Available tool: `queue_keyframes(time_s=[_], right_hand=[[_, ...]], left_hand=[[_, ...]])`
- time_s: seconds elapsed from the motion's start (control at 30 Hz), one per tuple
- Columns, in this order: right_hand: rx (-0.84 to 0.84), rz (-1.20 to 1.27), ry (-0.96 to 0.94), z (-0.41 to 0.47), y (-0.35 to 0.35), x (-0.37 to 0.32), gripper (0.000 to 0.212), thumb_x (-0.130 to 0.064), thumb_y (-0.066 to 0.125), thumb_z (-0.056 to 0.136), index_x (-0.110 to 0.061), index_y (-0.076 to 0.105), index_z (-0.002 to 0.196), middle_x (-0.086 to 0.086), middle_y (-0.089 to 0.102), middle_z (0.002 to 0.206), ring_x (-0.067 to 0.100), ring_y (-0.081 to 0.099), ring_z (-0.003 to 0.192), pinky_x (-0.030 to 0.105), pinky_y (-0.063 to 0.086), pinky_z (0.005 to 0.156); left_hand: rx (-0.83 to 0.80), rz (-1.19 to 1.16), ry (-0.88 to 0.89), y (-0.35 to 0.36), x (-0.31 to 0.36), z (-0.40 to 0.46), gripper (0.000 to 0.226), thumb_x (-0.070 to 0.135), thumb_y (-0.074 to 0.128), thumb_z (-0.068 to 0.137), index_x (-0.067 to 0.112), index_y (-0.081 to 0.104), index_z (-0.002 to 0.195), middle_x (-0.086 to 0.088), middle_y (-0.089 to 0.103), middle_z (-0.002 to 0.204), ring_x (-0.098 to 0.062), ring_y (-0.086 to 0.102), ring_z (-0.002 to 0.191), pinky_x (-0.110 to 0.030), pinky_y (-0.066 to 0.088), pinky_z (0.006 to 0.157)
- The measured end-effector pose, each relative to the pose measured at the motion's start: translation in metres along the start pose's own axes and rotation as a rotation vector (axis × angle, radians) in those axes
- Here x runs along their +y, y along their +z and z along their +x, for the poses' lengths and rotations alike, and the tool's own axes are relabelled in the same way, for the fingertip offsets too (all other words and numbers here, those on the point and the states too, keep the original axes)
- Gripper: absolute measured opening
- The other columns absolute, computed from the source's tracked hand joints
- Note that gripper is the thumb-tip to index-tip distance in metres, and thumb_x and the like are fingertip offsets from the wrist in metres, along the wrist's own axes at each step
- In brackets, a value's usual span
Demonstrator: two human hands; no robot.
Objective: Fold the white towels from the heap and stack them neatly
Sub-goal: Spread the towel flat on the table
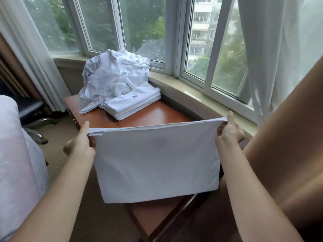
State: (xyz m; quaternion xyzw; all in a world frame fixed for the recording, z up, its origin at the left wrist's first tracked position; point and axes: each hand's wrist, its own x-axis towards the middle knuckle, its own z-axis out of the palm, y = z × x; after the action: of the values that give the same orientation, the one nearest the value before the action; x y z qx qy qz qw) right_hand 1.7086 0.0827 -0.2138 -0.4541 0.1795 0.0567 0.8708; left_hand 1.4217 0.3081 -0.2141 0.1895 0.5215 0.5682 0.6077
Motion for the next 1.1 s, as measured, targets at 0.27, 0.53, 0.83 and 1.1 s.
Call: queue_keyframes(time_s=[0.27, 0.53, 0.83, 1.1], right_hand=[[0.073, -0.198, -0.01, 0.06, 0.078, 0.06, 0.024, -0.021, 0.071, 0.088, -0.018, 0.055, 0.07, -0.003, 0.059, 0.065, 0.002, 0.054, 0.047, 0.016, 0.045, 0.048], [0.128, -0.518, -0.001, 0.118, 0.078, 0.156, 0.004, -0.013, 0.06, 0.093, -0.017, 0.06, 0.091, 0.004, 0.061, 0.089, 0.008, 0.053, 0.062, 0.017, 0.047, 0.061], [0.243, -0.876, -0.234, 0.093, 0.005, 0.21, 0.029, -0.015, 0.036, 0.1, -0.009, 0.054, 0.123, 0.005, 0.057, 0.114, 0.025, 0.054, 0.111, 0.025, 0.036, 0.085], [0.375, -1.045, -0.255, 0.068, -0.043, 0.228, 0.038, -0.019, 0.025, 0.104, -0.012, 0.051, 0.13, 0.011, 0.055, 0.128, 0.028, 0.053, 0.114, 0.03, 0.041, 0.088]], left_hand=[[-0.197, 0.132, -0.239, 0.086, -0.027, 0.102, 0.02, 0.008, 0.068, 0.088, 0.009, 0.054, 0.074, -0.001, 0.055, 0.071, -0.003, 0.053, 0.035, -0.013, 0.048, 0.043], [-0.162, 0.331, -0.146, 0.116, -0.094, 0.181, 0.018, -0.001, 0.06, 0.084, 0.013, 0.054, 0.074, 0.0, 0.061, 0.061, -0.008, 0.056, 0.057, -0.019, 0.049, 0.054], [-0.043, 0.444, -0.328, 0.029, -0.153, 0.214, 0.023, -0.008, 0.058, 0.087, -0.005, 0.063, 0.11, -0.012, 0.065, 0.105, -0.016, 0.065, 0.078, -0.026, 0.052, 0.066], [-0.085, 0.806, 0.157, -0.023, -0.166, 0.161, 0.022, 0.017, 0.051, 0.096, 0.012, 0.068, 0.11, 0.002, 0.067, 0.105, -0.016, 0.063, 0.094, -0.025, 0.047, 0.074]])
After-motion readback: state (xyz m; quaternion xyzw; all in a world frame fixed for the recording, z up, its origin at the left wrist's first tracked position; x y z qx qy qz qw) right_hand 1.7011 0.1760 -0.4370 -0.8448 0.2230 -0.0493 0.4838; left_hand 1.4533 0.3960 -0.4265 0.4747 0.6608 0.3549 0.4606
